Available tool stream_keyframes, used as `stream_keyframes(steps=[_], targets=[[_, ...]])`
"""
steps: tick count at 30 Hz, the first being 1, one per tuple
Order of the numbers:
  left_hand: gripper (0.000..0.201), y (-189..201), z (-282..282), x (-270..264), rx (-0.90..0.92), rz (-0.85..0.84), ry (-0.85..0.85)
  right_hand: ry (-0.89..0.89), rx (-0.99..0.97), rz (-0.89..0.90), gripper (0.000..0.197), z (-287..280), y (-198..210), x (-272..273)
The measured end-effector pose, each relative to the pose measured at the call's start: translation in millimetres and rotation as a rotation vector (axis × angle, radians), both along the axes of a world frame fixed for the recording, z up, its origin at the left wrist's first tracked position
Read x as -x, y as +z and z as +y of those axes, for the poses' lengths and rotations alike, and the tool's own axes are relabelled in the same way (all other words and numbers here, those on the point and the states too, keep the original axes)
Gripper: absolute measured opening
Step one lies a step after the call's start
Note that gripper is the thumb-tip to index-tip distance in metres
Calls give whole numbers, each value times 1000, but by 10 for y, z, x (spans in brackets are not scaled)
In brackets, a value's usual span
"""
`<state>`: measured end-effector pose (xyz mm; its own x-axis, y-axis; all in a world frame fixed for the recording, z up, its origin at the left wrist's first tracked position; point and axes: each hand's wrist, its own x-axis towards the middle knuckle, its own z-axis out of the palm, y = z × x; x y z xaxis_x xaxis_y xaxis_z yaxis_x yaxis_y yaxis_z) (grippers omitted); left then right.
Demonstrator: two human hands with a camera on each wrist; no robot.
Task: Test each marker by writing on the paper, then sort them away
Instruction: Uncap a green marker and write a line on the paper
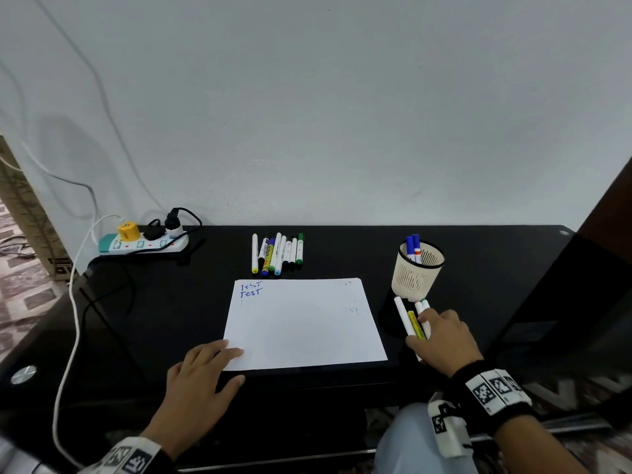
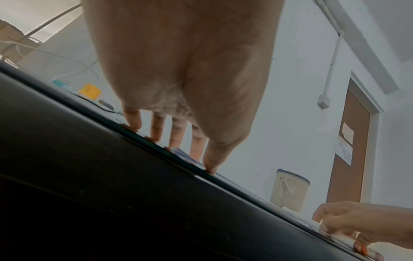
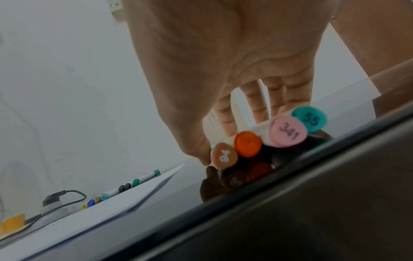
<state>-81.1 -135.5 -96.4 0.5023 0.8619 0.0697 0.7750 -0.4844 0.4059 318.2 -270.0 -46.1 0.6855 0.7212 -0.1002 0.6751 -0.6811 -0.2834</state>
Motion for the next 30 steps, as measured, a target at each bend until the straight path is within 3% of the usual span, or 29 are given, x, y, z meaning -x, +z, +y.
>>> stream_keyframes(steps=[8, 12, 19, 22, 26, 30], targets=[[70, 4, -5, 3, 9, 11, -8, 11, -37, 3, 67, -44, 94, 29], [71, 26, -15, -15, 4, 15, -13, 91, -154, -10, 50, 145, 388, 183], [68, -28, -40, -9, -22, -26, -8, 294, -257, 98, 34, 1192, 725, 740], [61, -105, -28, -1, -42, -13, -3, 282, -196, 175, 32, 1784, 672, 906], [41, -205, -32, 0, -51, -29, 4, 252, -55, 202, 14, 2433, 476, 961], [42, -239, -10, 3, -82, -70, 9, 176, 9, 187, 16, 2835, 358, 940]])
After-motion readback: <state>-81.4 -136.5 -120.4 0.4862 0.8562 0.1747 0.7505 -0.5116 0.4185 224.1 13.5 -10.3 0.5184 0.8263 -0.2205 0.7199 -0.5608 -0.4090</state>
